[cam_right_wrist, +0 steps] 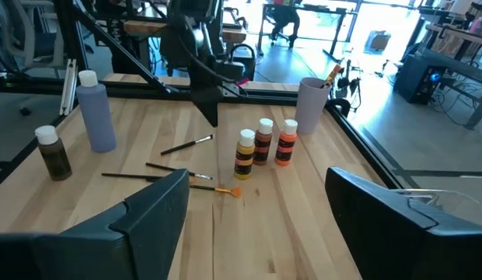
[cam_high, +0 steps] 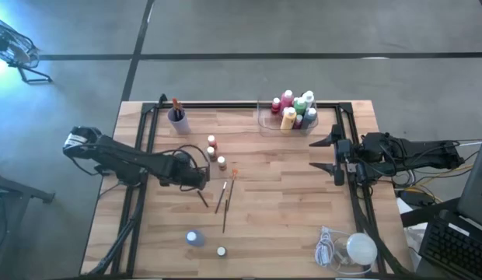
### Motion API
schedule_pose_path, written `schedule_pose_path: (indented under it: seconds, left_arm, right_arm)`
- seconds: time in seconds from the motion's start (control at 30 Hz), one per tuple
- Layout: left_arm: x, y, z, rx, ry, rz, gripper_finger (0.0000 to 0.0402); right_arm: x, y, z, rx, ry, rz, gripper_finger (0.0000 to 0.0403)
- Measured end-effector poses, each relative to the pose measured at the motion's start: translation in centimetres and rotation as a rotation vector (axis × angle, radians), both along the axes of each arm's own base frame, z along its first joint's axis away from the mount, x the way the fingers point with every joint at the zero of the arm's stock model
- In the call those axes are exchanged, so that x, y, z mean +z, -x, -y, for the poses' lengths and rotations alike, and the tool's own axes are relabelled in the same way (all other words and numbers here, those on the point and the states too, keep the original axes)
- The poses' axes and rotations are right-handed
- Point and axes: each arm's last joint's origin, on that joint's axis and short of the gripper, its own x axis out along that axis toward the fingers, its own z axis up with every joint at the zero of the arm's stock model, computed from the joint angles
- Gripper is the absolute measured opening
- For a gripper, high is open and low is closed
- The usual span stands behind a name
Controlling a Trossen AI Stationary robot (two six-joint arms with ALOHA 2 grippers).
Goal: Pick & Place Paint Supplies
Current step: Put the silver paint brush into the violet cup
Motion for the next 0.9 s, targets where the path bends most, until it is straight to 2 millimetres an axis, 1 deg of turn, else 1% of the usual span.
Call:
schedule_pose_path:
  seconds: [0.1,0.27,0.47,0.9]
  left_arm:
    - [-0.7,0.3,0.0,0.038,0.011,-0.016,0.0194]
    - [-1.2,0.3,0.0,0.072,0.028,0.019,0.0193]
    - [-2.1,0.7,-0.1,0.091,0.040,0.019,0.0193]
    - [-2.4,0.7,-0.1,0.082,0.043,0.028,0.0193]
  right_arm:
    - [0.0,0.0,0.0,0.000,0.000,0.000,0.0284]
    - [0.0,0.0,0.0,0.000,0.000,0.000,0.0271]
    - [0.0,0.0,0.0,0.000,0.000,0.000,0.0255]
    - [0.0,0.0,0.0,0.000,0.000,-0.001,0.0225]
